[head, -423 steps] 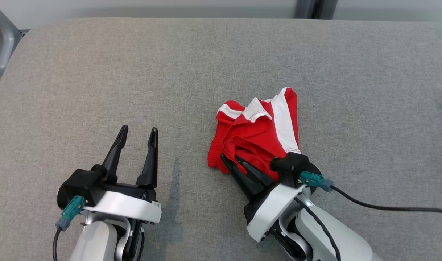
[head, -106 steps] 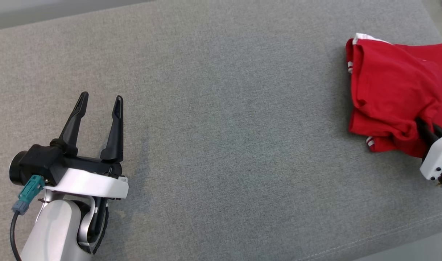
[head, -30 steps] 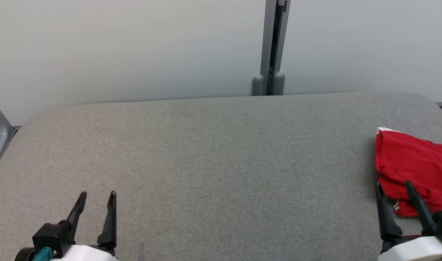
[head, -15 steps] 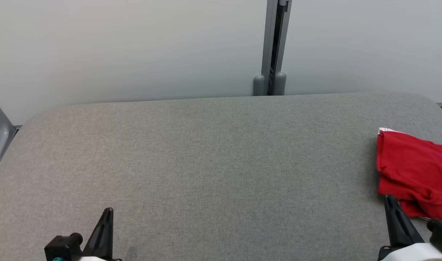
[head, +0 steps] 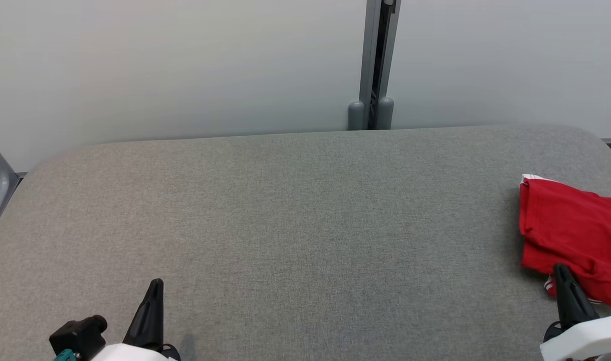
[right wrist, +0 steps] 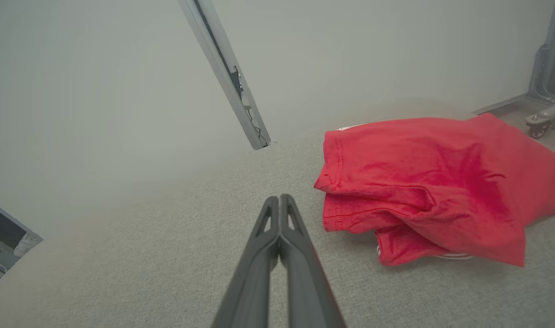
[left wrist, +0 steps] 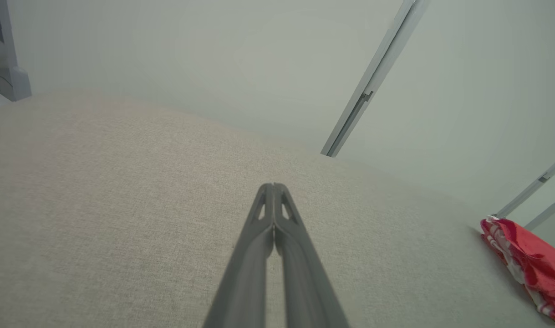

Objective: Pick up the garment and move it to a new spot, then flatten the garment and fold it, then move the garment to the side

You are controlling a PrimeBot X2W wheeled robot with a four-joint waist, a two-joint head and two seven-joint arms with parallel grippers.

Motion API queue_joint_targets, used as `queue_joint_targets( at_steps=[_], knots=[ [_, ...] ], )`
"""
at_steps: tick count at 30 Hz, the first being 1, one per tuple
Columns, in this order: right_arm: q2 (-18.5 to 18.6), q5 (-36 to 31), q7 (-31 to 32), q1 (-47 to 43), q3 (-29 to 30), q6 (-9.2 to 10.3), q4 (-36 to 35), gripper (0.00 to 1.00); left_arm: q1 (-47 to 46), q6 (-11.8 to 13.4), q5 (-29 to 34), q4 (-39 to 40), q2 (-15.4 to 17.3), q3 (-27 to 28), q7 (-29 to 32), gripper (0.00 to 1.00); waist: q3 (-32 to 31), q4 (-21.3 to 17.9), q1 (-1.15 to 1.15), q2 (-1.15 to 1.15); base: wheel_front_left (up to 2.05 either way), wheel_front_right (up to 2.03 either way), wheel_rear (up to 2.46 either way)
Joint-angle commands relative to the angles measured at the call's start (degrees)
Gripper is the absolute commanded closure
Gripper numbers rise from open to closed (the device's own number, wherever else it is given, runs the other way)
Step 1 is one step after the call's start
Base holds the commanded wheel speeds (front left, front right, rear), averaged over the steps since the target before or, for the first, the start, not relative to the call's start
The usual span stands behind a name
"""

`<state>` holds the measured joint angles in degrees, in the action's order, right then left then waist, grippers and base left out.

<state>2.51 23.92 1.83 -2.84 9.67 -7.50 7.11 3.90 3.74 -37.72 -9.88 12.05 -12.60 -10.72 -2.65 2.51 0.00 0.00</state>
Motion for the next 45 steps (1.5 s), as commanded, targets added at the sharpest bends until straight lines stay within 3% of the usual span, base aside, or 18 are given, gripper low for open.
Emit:
queue_joint_targets(
  at_steps=[1,45],
  knots=[
    [0.5,2.8,1.1,2.2,1.2,0.00,-0.1,1.00,-2.3,-0.6,-2.6,0.5,0.2,0.2,-0.5,1.00,0.1,0.0,0.00,0.00,0.00,0.00,0.00],
    [1.2,34.5,14.9,11.2,11.2,0.00,8.5,1.00,-8.2,-6.4,-31.8,-2.8,-4.7,-0.9,-2.6,1.00,1.2,-1.0,0.00,0.00,0.00,0.00,0.00]
  ],
)
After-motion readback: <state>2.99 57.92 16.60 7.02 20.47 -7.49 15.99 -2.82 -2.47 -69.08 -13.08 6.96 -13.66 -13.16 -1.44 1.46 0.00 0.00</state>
